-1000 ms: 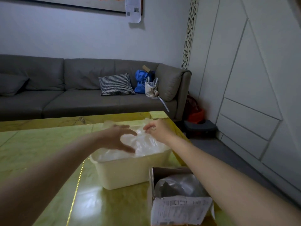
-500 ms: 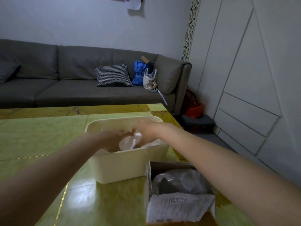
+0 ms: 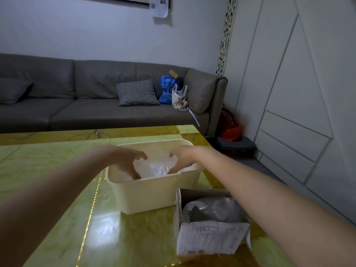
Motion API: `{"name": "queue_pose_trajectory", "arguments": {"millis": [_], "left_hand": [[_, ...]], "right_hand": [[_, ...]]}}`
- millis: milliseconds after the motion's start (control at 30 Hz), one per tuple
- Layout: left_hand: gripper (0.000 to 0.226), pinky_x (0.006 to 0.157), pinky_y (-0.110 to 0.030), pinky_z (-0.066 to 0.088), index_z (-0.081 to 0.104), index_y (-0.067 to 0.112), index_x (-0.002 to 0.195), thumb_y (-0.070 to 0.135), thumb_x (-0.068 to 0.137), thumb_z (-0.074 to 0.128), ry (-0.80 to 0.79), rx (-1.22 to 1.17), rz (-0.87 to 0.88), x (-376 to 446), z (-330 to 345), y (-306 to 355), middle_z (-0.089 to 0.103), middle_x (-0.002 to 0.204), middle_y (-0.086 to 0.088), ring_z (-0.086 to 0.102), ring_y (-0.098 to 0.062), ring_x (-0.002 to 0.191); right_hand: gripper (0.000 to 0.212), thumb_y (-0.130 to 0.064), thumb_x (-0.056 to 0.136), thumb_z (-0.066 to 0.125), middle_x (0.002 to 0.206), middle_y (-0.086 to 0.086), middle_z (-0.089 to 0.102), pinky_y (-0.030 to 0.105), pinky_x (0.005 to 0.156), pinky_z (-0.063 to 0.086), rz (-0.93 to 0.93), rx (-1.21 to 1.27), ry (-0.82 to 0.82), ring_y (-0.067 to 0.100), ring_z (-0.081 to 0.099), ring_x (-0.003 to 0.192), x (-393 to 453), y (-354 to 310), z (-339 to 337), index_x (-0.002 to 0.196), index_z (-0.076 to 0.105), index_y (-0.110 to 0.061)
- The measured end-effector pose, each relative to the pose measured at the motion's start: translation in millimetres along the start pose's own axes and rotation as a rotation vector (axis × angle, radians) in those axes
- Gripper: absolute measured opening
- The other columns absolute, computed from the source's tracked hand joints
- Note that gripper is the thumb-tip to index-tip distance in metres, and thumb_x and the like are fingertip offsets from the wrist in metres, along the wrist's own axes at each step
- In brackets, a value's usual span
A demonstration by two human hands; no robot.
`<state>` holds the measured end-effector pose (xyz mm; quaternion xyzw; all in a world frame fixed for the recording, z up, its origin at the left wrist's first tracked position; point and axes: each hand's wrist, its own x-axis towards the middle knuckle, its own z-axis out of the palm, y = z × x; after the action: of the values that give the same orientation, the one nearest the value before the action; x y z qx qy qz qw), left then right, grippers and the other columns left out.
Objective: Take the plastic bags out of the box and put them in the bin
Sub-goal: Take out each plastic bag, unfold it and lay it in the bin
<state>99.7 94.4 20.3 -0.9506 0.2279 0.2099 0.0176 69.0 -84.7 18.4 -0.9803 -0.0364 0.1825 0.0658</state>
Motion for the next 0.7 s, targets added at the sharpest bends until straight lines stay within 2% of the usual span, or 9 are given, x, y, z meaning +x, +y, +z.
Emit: {"name": "queue_pose_trajectory", "arguments": {"millis": [100, 167, 233, 333, 433, 500, 600, 667, 700], "left_hand": [[0.063, 0.103, -0.034, 0.038, 0.039, 0.02, 0.137, 0.026, 0.081, 0.068, 0.19, -0.091, 0.067, -22, -12, 10, 0.043, 0.14, -0.002, 0.046, -0.022, 0.124], [0.042, 0.098, -0.031, 0.044, 0.051, 0.016, 0.126, 0.019, 0.086, 0.063, 0.335, -0.128, 0.151, -32, -16, 25, 0.054, 0.129, -0.005, 0.054, -0.02, 0.114], [0.029, 0.09, -0.027, 0.048, 0.058, 0.016, 0.117, 0.014, 0.088, 0.059, 0.393, -0.151, 0.238, -43, -14, 49, 0.061, 0.117, -0.005, 0.058, -0.015, 0.1], [0.022, 0.077, -0.022, 0.044, 0.066, 0.019, 0.11, 0.016, 0.089, 0.058, 0.397, -0.127, 0.349, -61, 6, 87, 0.065, 0.106, -0.002, 0.055, -0.012, 0.085], [0.025, 0.076, -0.022, 0.043, 0.066, 0.019, 0.111, 0.023, 0.09, 0.054, 0.32, 0.027, 0.389, -69, 36, 118, 0.066, 0.108, -0.002, 0.06, -0.018, 0.093], [0.027, 0.073, -0.024, 0.045, 0.064, 0.017, 0.114, 0.023, 0.092, 0.049, 0.262, 0.131, 0.368, -68, 53, 128, 0.066, 0.103, -0.004, 0.061, -0.02, 0.089], [0.029, 0.072, -0.027, 0.045, 0.063, 0.016, 0.115, 0.022, 0.094, 0.045, 0.274, 0.18, 0.316, -59, 65, 130, 0.064, 0.101, -0.006, 0.061, -0.021, 0.09], [0.028, 0.075, -0.028, 0.046, 0.064, 0.014, 0.114, 0.022, 0.094, 0.045, 0.291, 0.155, 0.276, -58, 66, 130, 0.063, 0.103, -0.006, 0.061, -0.022, 0.093], [0.028, 0.076, -0.028, 0.046, 0.065, 0.013, 0.113, 0.021, 0.094, 0.045, 0.305, 0.14, 0.263, -58, 66, 130, 0.063, 0.104, -0.007, 0.061, -0.023, 0.094]], "right_hand": [[0.059, -0.039, 0.088, 0.064, 0.135, 0.008, 0.049, 0.032, 0.092, 0.043, -0.039, 0.05, 0.144, 0.026, 0.05, 0.118, -35, -2, -17, 0.135, 0.046, -0.008], [0.038, -0.029, 0.091, 0.061, 0.116, 0.012, 0.063, 0.029, 0.076, 0.049, -0.054, 0.086, 0.204, 0.024, 0.061, 0.097, -55, -3, -24, 0.119, 0.059, -0.002], [0.025, -0.018, 0.092, 0.058, 0.092, 0.013, 0.071, 0.028, 0.066, 0.052, -0.044, 0.078, 0.184, 0.02, 0.063, 0.073, -80, -3, -23, 0.102, 0.067, 0.003], [0.021, -0.012, 0.09, 0.058, 0.066, 0.005, 0.065, 0.022, 0.054, 0.048, 0.03, 0.009, 0.085, 0.014, 0.056, 0.052, -116, 2, -7, 0.09, 0.07, 0.005], [0.023, -0.021, 0.089, 0.063, 0.066, 0.004, 0.058, 0.023, 0.049, 0.043, 0.122, -0.097, -0.015, 0.015, 0.051, 0.053, -139, 6, 20, 0.084, 0.064, 0.001], [0.023, -0.026, 0.09, 0.062, 0.067, 0.003, 0.05, 0.025, 0.049, 0.038, 0.167, -0.157, 0.006, 0.015, 0.047, 0.055, -144, 8, 37, 0.09, 0.06, -0.004], [0.011, -0.014, 0.092, 0.057, 0.069, 0.003, 0.045, 0.026, 0.047, 0.035, 0.205, -0.15, 0.065, 0.017, 0.044, 0.056, -140, 7, 55, 0.087, 0.058, -0.004], [0.008, -0.005, 0.09, 0.054, 0.071, 0.003, 0.044, 0.028, 0.053, 0.037, 0.205, -0.129, 0.13, 0.019, 0.047, 0.063, -139, 4, 59, 0.082, 0.055, -0.005], [0.003, -0.004, 0.09, 0.054, 0.073, 0.003, 0.044, 0.03, 0.058, 0.039, 0.192, -0.112, 0.16, 0.02, 0.049, 0.069, -139, 3, 59, 0.087, 0.056, -0.005]]}}
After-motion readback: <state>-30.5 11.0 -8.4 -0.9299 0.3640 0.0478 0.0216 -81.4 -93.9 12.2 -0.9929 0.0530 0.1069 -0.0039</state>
